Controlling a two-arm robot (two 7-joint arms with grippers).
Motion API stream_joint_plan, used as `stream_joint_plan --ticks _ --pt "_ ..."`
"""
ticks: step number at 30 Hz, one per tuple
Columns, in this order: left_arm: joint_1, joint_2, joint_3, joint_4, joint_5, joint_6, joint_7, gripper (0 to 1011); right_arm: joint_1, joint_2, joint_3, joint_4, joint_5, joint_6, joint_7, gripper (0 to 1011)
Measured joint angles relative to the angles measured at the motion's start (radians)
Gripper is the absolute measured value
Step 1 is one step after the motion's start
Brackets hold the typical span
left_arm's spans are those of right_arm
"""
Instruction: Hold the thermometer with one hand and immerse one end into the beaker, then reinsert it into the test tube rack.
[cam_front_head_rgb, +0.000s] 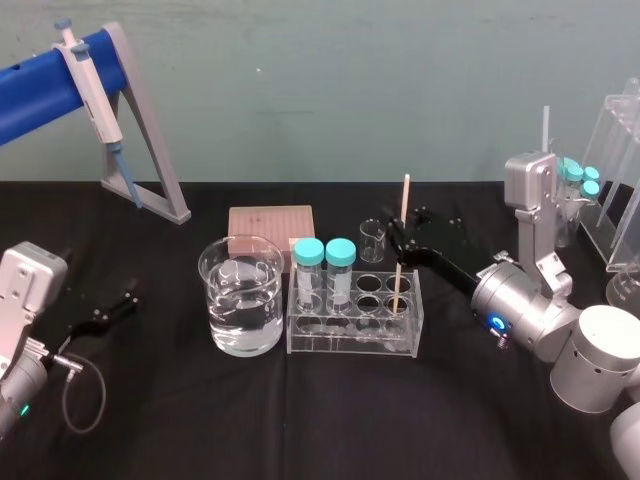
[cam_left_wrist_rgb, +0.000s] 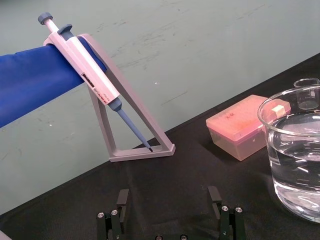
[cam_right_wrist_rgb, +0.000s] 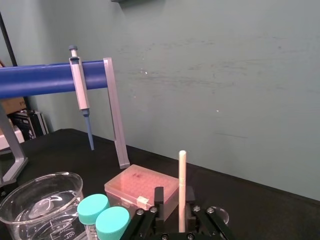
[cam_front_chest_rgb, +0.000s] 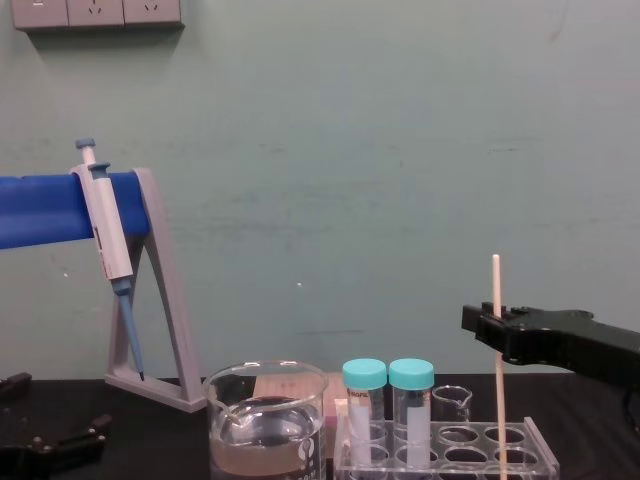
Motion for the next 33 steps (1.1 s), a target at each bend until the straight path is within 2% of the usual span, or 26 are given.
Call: stream_joint_plan --ticks 8,11,14,17,20,21,25,27,33 --pt "0.0 0.0 0.0 0.0 0.0 0.0 0.0 1004 -0.002 0.001 0.004 -0.007 -0.007 0.001 -0.007 474" --pt "0.0 0.0 0.0 0.0 0.0 0.0 0.0 1004 -0.003 0.002 0.006 -0.008 -0.008 0.001 -0.007 607" --pt "0.0 0.0 0.0 0.0 0.0 0.0 0.0 1004 -0.004 0.001 0.008 -0.009 -0.008 0.001 -0.007 679" --pt "0.0 0.0 0.0 0.0 0.0 0.0 0.0 1004 -0.005 0.0 0.009 -0.009 -0.008 -0.001 -0.007 802" --pt "0.0 0.0 0.0 0.0 0.0 0.0 0.0 1004 -0.006 0.0 0.011 -0.012 -0.008 -0.002 -0.008 855" --pt "0.0 0.0 0.0 0.0 0.0 0.0 0.0 1004 -0.008 0.0 0.012 -0.015 -0.008 -0.002 -0.009 908" --pt "0.0 0.0 0.0 0.0 0.0 0.0 0.0 1004 -0.026 0.005 0.017 -0.061 -0.028 0.0 -0.041 980" --pt "0.0 0.0 0.0 0.0 0.0 0.0 0.0 1004 -0.058 0.011 0.023 -0.124 -0.095 0.009 -0.134 1002" --pt "0.0 0.0 0.0 0.0 0.0 0.0 0.0 1004 -0.13 -0.016 0.056 -0.185 -0.197 0.019 -0.324 1003"
